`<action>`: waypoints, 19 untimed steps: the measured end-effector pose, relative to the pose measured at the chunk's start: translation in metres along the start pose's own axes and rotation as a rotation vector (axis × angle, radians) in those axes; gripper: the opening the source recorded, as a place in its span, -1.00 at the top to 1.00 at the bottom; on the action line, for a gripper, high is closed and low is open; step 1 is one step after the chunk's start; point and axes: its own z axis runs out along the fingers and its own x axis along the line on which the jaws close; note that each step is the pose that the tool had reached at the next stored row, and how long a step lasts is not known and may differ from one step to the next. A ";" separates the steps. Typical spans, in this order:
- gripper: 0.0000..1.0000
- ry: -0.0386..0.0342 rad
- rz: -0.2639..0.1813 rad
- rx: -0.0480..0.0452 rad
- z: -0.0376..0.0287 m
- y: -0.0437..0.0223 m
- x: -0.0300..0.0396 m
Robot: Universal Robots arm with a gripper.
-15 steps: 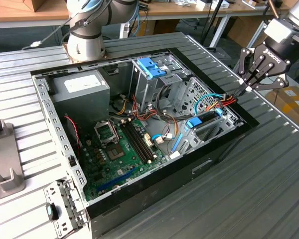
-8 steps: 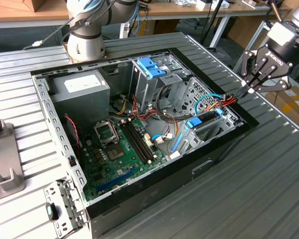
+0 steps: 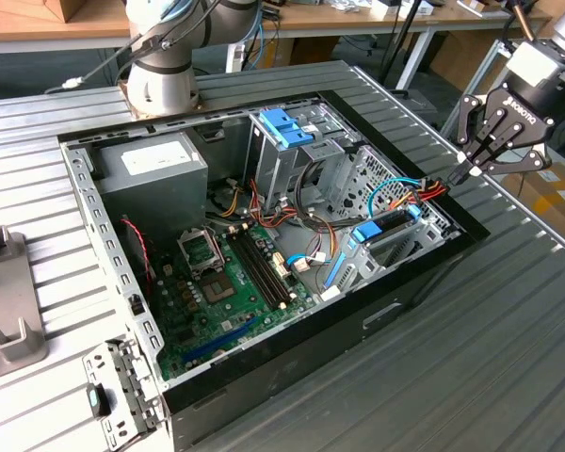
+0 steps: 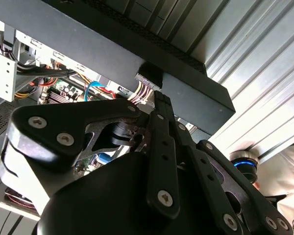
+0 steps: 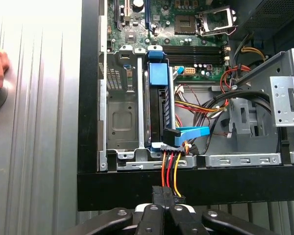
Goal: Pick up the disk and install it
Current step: 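Insert the disk into the insertion slot, then insert the first disk wire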
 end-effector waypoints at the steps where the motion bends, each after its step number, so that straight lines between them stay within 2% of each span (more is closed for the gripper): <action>1: 0.80 0.0000 0.000 0.0000 0.0000 0.0000 0.0000; 8: 0.80 -0.0001 0.000 0.0000 0.0000 -0.0002 -0.0004; 12: 0.80 0.0006 -0.004 -0.0003 0.0011 -0.0019 -0.0118; 18: 0.80 0.0012 -0.006 -0.0040 0.0071 -0.0120 -0.0148; 19: 0.80 0.0016 -0.007 -0.0041 0.0074 -0.0121 -0.0165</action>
